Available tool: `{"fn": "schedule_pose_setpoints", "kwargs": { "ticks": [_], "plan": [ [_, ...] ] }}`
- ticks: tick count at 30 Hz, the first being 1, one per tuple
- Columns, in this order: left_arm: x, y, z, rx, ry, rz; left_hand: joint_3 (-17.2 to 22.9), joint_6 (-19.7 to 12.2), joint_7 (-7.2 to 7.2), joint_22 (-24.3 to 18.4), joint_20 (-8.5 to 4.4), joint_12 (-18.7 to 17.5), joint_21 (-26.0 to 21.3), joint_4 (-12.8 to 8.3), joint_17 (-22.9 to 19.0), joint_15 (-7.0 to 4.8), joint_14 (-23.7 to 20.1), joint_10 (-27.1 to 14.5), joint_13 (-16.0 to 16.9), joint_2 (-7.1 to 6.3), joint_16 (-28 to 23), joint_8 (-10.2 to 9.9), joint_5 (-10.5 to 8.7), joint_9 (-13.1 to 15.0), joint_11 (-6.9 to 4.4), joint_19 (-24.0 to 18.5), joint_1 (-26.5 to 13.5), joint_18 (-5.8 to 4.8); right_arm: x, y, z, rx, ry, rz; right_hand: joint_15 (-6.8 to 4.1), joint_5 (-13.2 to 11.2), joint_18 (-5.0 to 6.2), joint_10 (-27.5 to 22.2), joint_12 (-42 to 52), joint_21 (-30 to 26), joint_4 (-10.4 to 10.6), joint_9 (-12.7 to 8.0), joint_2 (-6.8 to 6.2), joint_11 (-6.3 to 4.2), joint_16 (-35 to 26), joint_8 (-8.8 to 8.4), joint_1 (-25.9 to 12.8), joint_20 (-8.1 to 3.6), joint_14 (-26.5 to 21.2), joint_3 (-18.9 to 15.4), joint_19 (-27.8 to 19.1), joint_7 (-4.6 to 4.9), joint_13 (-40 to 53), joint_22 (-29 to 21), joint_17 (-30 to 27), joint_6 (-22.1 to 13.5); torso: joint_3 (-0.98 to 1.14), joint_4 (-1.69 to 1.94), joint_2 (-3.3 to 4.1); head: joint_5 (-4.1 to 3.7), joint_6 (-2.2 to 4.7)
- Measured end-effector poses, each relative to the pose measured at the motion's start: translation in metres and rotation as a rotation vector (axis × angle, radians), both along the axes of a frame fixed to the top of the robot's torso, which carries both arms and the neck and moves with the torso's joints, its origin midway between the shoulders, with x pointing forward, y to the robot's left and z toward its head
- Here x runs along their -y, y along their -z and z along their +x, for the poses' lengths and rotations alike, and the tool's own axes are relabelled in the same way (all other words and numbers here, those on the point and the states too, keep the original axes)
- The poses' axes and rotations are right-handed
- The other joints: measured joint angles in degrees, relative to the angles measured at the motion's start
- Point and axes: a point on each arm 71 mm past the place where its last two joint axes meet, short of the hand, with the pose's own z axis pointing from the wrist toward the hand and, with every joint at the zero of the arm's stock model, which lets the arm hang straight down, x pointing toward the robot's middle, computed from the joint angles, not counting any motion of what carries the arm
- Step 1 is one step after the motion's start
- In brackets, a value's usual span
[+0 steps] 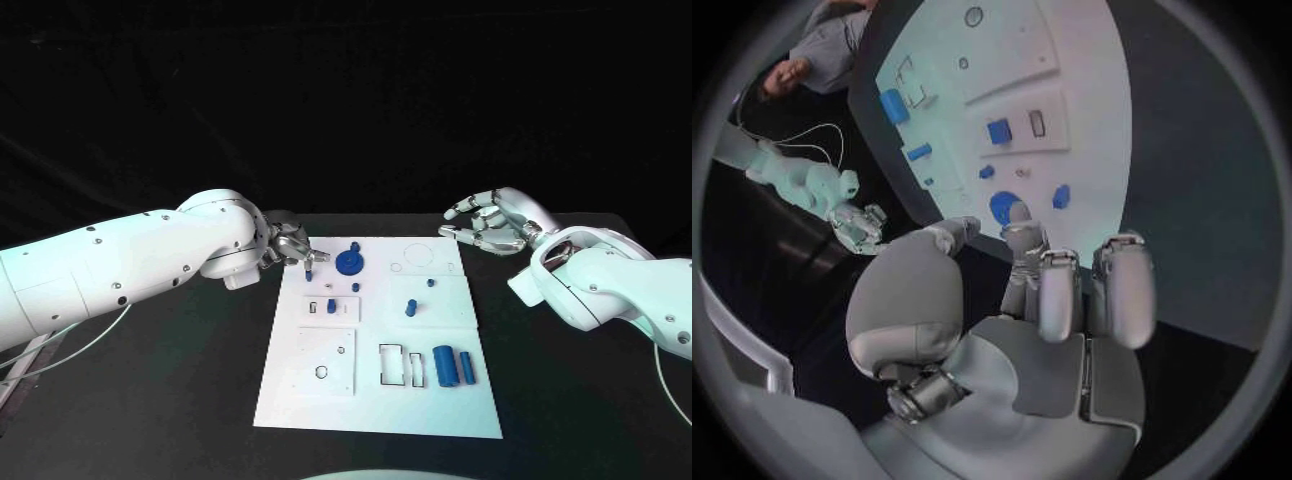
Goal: Assemble the parts on the task board
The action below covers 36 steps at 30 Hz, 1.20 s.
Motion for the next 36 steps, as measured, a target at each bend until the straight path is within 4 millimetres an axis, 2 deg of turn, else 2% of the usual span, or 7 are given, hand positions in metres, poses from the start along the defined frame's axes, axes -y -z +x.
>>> {"fn": "schedule_pose_setpoints", "kwargs": {
  "ticks": [6, 13, 29, 36],
  "plan": [
    [-0.012, -0.006, 0.017, 0.005, -0.024, 0.044, -0.6, -0.7, 0.30, 0.4, 0.00, 0.0, 0.0, -0.1, 0.0, 0.15, 0.1, -0.2, -0.2, 0.00, 0.0, -0.9, -0.60, -0.4, 0.21, 0.0, 0.5, 0.00, 0.000, 0.000, 0.000, -0.001, 0.001, -0.001, 0.00, 0.0, 0.00, 0.0, 0.0, 0.0, 0.0, 0.0, 0.07, 0.00, 0.0, 0.00, -0.1, 0.00, 0.0, 0.0, 0.0, 0.00, 0.0, 0.0, 0.0, 0.0, 0.03, 0.06, 0.04, 0.13, 0.20],
    [-0.013, 0.002, 0.030, -0.015, -0.024, 0.106, -0.6, -0.7, 0.30, 0.5, 0.00, 0.0, 0.0, -0.1, 0.0, 0.20, 0.2, -0.2, -0.2, 0.05, 0.0, -0.9, -0.60, -0.5, 0.20, 0.0, 0.5, 0.00, 0.000, 0.000, 0.000, -0.001, 0.000, 0.000, 0.00, 0.0, 0.00, 0.0, 0.0, 0.0, 0.0, 0.0, 0.07, 0.00, 0.0, 0.00, -0.1, 0.00, 0.0, 0.0, 0.0, 0.00, 0.0, 0.0, 0.0, 0.0, -0.02, 0.01, 0.15, 0.34, 0.29],
    [0.001, 0.034, 0.034, -0.099, 0.005, 0.161, -0.5, -0.7, 0.30, 0.9, 0.22, 0.0, 0.0, -0.1, 0.0, 0.40, 0.0, -0.2, -0.2, 0.07, 0.0, -1.3, -0.94, -0.7, 0.20, -0.2, 1.0, 0.00, -0.003, 0.000, 0.000, -0.001, -0.007, 0.002, 0.00, 0.0, 0.00, 0.0, 0.0, 0.0, 0.0, 0.0, 0.06, 0.00, 0.0, -0.01, -0.1, 0.00, 0.0, 0.0, 0.0, 0.00, -0.1, 0.0, 0.0, 0.0, -0.07, 0.00, 0.21, 0.43, -0.06],
    [0.000, 0.042, 0.035, -0.119, -0.001, 0.170, -0.7, -0.9, 0.50, 0.9, 0.44, 0.0, 0.0, -0.2, 0.0, 0.39, 0.0, -0.4, -0.4, 0.38, 0.0, -1.6, -0.94, -0.9, 0.41, 0.0, 2.2, 0.00, -0.004, 0.000, -0.001, -0.001, -0.009, 0.002, 0.00, 0.0, 0.00, 0.0, 0.0, 0.0, 0.0, 0.0, 0.06, 0.00, 0.0, -0.01, -0.1, 0.00, 0.0, 0.0, 0.0, -0.21, -0.1, 0.0, 0.0, -0.2, -0.07, -0.07, 0.22, 0.28, -0.19]
  ]
}}
